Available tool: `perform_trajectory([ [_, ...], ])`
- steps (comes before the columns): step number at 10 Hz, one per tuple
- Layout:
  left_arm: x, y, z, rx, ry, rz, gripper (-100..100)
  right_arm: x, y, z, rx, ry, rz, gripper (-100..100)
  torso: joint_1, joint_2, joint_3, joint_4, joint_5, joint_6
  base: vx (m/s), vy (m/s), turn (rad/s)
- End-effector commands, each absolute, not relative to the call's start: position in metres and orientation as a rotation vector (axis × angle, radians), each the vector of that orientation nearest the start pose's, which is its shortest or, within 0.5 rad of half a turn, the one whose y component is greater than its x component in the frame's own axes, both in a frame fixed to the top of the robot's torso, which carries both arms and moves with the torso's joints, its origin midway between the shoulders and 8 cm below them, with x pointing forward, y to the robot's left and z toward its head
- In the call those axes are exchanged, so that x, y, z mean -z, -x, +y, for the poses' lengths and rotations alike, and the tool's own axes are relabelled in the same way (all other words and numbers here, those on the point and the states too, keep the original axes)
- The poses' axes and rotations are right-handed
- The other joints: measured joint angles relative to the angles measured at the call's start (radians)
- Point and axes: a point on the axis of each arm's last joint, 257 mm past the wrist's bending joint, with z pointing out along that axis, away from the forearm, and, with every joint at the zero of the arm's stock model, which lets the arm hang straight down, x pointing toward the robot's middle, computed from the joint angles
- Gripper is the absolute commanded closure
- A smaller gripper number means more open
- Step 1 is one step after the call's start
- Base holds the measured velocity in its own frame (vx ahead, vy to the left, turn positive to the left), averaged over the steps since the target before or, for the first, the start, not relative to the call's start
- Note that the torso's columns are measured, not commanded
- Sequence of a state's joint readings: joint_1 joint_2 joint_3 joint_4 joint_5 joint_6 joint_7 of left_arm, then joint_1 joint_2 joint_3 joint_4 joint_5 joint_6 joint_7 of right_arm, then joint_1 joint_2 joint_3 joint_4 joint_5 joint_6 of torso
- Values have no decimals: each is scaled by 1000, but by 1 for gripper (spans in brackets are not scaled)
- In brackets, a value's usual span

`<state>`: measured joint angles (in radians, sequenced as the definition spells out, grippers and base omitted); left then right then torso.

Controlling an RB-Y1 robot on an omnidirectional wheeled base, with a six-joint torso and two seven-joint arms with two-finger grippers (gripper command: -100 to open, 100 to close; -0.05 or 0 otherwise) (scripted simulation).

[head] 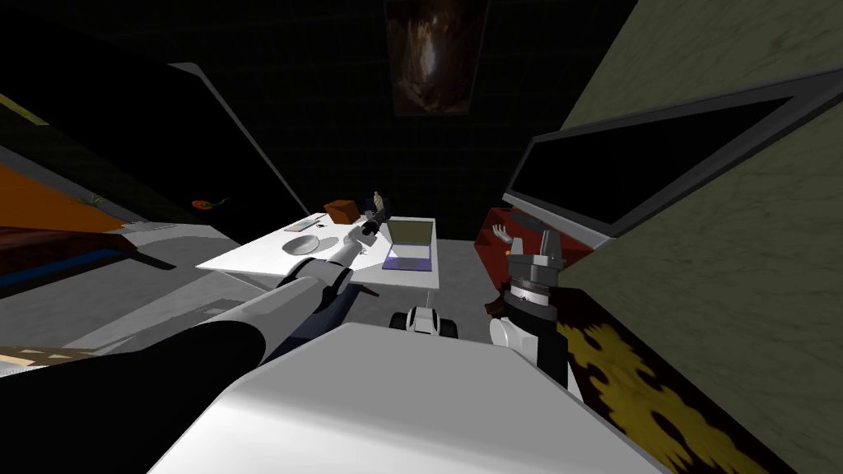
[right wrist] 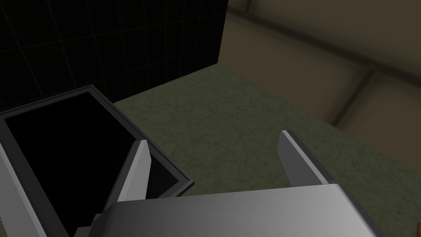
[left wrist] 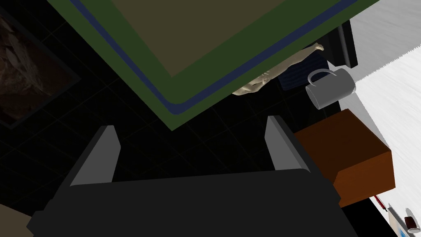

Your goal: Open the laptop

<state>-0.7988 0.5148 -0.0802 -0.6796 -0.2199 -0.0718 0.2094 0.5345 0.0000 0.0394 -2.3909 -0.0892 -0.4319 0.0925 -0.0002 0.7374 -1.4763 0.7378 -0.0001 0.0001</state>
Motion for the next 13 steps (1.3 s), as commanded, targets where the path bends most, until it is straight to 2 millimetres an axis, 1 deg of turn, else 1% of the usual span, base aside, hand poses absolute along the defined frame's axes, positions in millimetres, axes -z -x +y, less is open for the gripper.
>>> perform_trajectory([
  [1, 100, -734, 374, 743, 889, 1390, -100, -49, -331, -277, -1307, -674, 577, 0, 2, 0, 0, 0, 1, 0, -18, 110, -81],
  [7, 100, -746, 367, 710, 979, 1416, -100, -49, -331, -277, -1307, -674, 577, 0, -1, 0, 0, 0, 0, 0, -23, 76, -69],
  [10, 101, -751, 360, 697, 1025, 1442, -100, -49, -331, -277, -1307, -674, 577, 0, 2, 1, 0, 0, 1, 0, -24, 91, -82],
  [12, 100, -754, 355, 693, 1045, 1456, -100, -49, -331, -277, -1307, -674, 577, 0, -2, 1, 0, 0, 0, 0, -23, 57, -49],
  [13, 99, -756, 349, 689, 1066, 1473, -100, -49, -331, -277, -1307, -674, 577, 0, -1, 0, 0, 0, 0, 0, -26, 92, -107],
])
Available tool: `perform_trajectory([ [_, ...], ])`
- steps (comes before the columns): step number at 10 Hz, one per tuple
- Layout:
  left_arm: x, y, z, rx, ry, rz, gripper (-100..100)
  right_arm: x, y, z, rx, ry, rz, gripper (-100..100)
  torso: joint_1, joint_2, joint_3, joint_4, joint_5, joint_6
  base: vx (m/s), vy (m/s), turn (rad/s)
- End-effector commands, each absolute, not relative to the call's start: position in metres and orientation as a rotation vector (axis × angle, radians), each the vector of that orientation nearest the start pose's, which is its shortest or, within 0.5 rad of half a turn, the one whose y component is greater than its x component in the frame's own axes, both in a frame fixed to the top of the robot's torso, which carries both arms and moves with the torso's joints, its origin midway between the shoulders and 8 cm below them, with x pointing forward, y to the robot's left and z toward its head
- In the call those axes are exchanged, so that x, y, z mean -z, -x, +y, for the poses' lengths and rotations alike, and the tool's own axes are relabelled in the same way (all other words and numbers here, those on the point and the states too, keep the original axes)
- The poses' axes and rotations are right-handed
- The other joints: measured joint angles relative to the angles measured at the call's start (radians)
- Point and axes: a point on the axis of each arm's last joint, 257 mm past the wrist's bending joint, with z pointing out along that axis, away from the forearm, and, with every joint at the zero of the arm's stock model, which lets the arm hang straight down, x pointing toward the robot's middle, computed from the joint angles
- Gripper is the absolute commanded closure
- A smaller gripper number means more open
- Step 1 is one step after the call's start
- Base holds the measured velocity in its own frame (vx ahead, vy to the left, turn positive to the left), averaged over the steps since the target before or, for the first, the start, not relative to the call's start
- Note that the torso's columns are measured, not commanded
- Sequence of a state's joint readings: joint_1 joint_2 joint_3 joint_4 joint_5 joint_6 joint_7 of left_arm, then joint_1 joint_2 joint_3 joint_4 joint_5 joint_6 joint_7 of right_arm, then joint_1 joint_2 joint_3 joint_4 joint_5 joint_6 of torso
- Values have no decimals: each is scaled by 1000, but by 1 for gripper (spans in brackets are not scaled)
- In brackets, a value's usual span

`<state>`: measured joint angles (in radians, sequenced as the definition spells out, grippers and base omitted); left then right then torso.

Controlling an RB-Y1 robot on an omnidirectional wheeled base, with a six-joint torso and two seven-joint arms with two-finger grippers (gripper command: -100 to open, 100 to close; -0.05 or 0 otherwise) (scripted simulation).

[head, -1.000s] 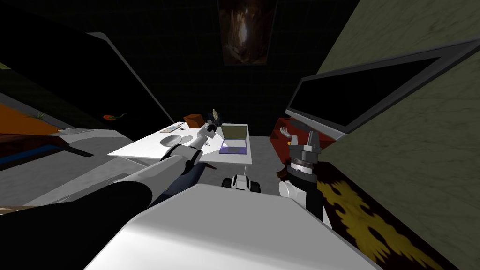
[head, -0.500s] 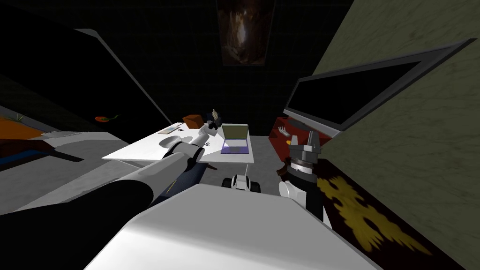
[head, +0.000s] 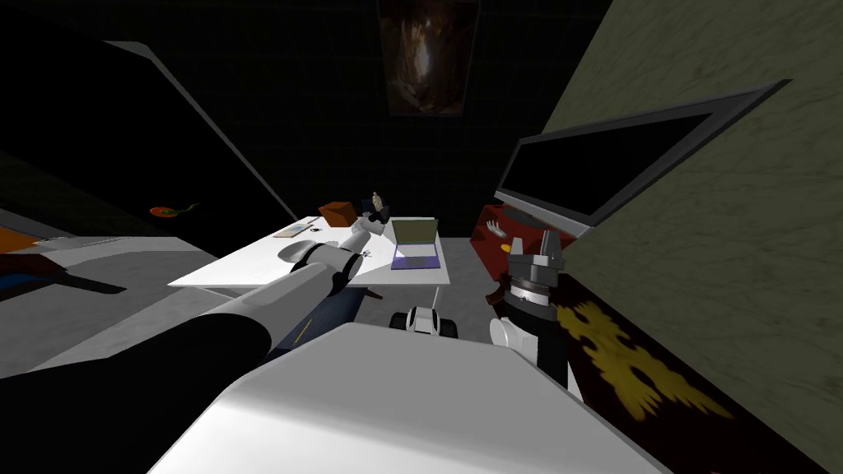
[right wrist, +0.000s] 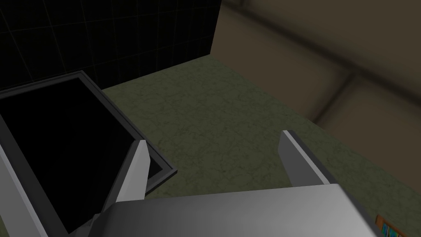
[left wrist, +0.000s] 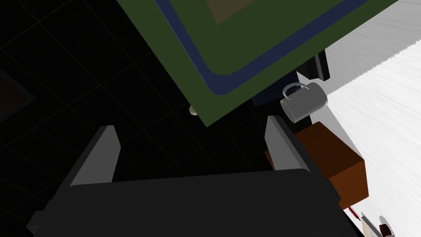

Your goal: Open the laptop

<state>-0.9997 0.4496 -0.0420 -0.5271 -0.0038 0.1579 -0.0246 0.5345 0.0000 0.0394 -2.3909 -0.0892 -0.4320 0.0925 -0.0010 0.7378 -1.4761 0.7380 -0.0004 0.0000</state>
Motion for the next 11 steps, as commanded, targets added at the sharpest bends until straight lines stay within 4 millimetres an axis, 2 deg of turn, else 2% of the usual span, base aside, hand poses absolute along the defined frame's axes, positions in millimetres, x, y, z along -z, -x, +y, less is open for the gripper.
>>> perform_trajectory([
  [1, 99, -757, 345, 688, 1076, 1484, -100, -49, -331, -277, -1307, -674, 577, 0, 2, 0, 0, 0, 1, 0, -35, 102, -102],
  [5, 101, -761, 326, 685, 1122, 1542, -100, -49, -331, -277, -1307, -674, 577, 0, 0, 0, 0, 0, 0, 0, -29, 83, -72],
  [10, 116, -759, 296, 685, 1178, 1646, -100, -49, -331, -277, -1307, -674, 577, 0, 1, 0, 0, 0, 0, 0, -35, 77, -75],
  [11, 107, -762, 293, 696, 1164, 1636, -100, -49, -331, -277, -1307, -674, 577, 0, 1, 0, 0, 0, 0, 0, -19, 52, -29],
])
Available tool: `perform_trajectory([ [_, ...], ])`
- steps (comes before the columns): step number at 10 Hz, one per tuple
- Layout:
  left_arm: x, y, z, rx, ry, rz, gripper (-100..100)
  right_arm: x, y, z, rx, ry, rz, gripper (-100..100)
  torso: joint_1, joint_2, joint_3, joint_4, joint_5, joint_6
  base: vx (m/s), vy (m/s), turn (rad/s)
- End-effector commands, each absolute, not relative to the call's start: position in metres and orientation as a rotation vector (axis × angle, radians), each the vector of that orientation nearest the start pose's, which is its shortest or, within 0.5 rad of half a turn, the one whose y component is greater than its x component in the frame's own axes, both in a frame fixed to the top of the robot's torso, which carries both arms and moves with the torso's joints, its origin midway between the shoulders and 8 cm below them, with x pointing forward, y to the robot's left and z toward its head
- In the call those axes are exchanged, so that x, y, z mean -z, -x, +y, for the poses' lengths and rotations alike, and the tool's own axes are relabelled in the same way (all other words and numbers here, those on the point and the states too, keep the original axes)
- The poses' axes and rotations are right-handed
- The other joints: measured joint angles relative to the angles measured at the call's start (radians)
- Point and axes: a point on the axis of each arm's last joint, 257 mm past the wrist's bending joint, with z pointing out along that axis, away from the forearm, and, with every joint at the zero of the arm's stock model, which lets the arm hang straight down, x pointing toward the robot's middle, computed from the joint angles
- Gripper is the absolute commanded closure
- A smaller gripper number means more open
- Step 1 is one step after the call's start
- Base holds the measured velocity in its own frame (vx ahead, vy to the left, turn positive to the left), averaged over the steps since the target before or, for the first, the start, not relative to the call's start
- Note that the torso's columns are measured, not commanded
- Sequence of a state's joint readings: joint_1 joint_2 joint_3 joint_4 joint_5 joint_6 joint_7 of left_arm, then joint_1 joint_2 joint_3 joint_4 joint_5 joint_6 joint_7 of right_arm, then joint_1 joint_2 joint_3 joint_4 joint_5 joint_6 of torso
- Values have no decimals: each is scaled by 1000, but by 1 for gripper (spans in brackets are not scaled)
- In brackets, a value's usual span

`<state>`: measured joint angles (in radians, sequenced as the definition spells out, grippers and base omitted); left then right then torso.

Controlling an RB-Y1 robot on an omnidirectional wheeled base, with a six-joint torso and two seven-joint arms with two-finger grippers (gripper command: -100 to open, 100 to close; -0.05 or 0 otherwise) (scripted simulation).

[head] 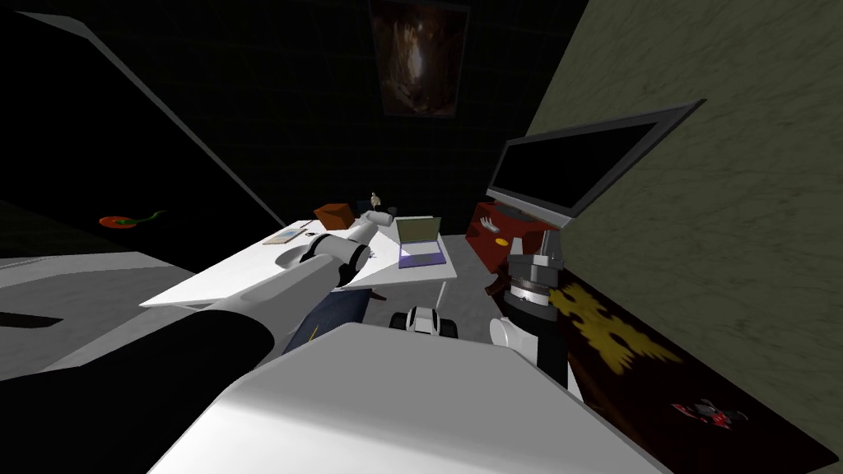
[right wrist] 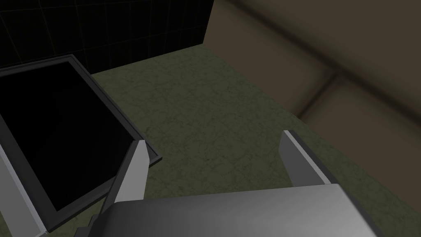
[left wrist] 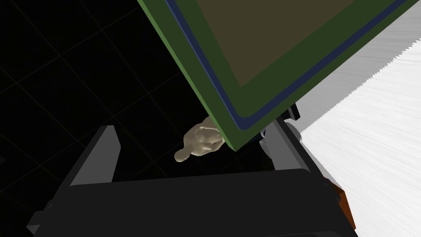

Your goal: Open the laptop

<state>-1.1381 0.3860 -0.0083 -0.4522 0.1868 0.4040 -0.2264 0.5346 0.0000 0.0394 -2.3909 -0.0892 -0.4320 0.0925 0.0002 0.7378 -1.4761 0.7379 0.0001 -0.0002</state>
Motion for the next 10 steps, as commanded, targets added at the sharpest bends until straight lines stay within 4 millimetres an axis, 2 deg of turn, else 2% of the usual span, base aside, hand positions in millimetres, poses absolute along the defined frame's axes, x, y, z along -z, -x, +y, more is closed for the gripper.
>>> perform_trajectory([
  [1, 115, -759, 295, 686, 1176, 1645, -100, -49, -331, -277, -1307, -674, 577, 0, -1, -1, 0, 0, 0, 0, -6, 17, 0],
  [3, 123, -757, 284, 686, 1195, 1687, -100, -49, -331, -277, -1307, -674, 577, 0, -2, 0, 0, 0, -1, 1, -13, 29, -48],
  [5, 123, -757, 284, 686, 1195, 1687, -100, -49, -331, -277, -1307, -674, 577, 0, 0, 0, 0, 0, 0, 1, -9, 25, -12],
  [7, 133, -753, 269, 688, 1214, 1741, -100, -49, -331, -277, -1307, -674, 577, 0, -1, 1, 0, 0, 0, 2, -21, 53, -51],
  [8, 126, -756, 275, 689, 1211, 1718, -100, -49, -331, -277, -1307, -674, 577, 0, -1, 0, 0, -3, 1, 4, -15, 35, -13],
  [9, 135, -754, 278, 687, 1214, 1717, -100, -49, -331, -277, -1307, -674, 577, 0, -3, -2, -1, -2, 0, 2, 87, 18, -20],
  [10, 136, -754, 278, 686, 1215, 1718, -100, -49, -331, -277, -1307, -675, 577, 0, -3, -6, -4, -2, -1, 1, 116, 23, -20],
])
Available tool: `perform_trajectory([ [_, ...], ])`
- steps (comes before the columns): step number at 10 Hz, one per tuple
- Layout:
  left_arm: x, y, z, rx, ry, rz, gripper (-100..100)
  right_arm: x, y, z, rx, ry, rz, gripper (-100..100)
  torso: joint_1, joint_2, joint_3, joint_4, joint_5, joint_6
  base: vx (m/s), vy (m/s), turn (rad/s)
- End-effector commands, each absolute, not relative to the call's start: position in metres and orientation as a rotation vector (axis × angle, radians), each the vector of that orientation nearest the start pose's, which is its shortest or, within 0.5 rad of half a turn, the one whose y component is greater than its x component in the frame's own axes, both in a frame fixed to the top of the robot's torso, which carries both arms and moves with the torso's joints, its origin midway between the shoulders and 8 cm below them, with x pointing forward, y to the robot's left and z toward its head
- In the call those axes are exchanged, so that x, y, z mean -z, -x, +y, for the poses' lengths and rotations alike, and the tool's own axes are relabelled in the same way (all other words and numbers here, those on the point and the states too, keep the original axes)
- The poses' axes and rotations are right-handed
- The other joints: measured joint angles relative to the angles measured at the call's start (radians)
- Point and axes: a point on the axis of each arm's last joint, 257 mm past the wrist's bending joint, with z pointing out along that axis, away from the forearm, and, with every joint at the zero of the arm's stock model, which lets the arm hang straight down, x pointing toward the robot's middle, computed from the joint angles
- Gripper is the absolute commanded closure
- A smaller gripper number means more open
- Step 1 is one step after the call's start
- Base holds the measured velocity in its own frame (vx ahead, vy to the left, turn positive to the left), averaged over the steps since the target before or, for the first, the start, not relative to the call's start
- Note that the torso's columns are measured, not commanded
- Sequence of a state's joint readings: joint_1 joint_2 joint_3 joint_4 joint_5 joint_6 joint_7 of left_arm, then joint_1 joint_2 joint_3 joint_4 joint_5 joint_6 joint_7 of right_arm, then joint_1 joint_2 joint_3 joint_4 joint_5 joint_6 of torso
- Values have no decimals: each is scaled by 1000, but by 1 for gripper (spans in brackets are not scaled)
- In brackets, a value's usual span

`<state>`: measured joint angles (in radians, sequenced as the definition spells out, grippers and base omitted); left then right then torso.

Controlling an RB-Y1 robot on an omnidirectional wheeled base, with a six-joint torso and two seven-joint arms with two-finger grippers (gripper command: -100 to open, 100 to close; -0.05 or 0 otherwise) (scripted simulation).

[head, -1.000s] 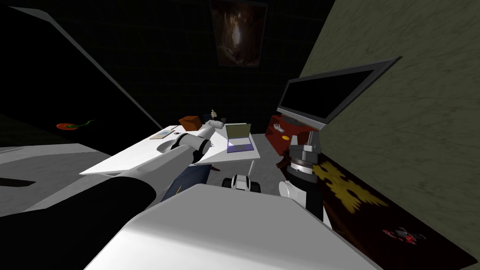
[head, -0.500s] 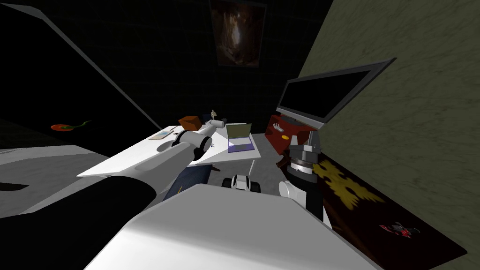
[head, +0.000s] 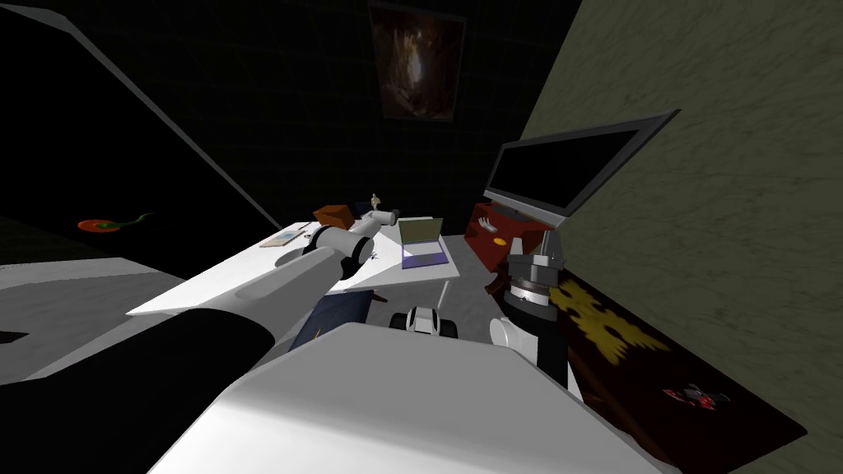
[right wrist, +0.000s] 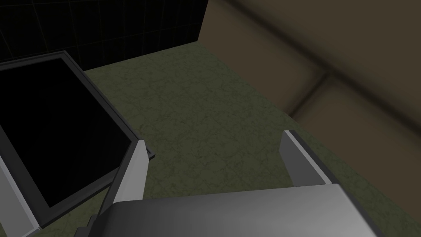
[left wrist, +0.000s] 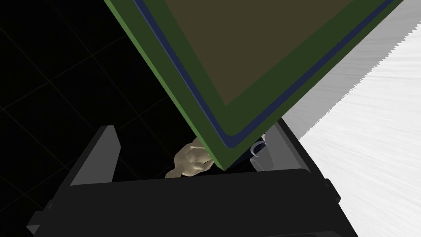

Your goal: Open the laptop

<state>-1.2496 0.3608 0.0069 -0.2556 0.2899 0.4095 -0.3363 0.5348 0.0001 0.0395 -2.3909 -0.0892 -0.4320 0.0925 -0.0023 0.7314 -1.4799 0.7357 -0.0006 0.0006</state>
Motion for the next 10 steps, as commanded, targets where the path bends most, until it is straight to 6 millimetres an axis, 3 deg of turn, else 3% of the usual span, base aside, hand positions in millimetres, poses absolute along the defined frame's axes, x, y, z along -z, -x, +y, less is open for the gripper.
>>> perform_trajectory([
  [1, 118, -759, 271, 711, 1185, 1697, -100, -49, -331, -277, -1307, -675, 577, 0, 2, 1, 0, 0, 1, -1, 72, 16, 4],
  [2, 104, -763, 266, 731, 1162, 1681, -100, -49, -331, -277, -1307, -674, 577, 0, 2, 6, 3, 2, 0, 0, 29, 1, 3],
  [4, 135, -754, 278, 687, 1214, 1717, -100, -49, -331, -277, -1307, -674, 577, 0, 1, 12, 7, 4, 0, -1, -5, -7, -3],
  [7, 132, -755, 276, 693, 1214, 1714, -100, -49, -331, -277, -1307, -674, 577, 0, 2, 7, 4, 2, 0, 0, -8, -1, 2],
  [8, 131, -755, 276, 694, 1209, 1712, 100, -49, -331, -277, -1307, -674, 577, 0, 3, 6, 3, 2, 1, -1, 0, 0, 0],
  [10, 133, -757, 279, 704, 1165, 1675, 100, -49, -331, -277, -1307, -675, 577, 0, 1, 7, 4, 2, 0, -1, -44, -37, 46],
])
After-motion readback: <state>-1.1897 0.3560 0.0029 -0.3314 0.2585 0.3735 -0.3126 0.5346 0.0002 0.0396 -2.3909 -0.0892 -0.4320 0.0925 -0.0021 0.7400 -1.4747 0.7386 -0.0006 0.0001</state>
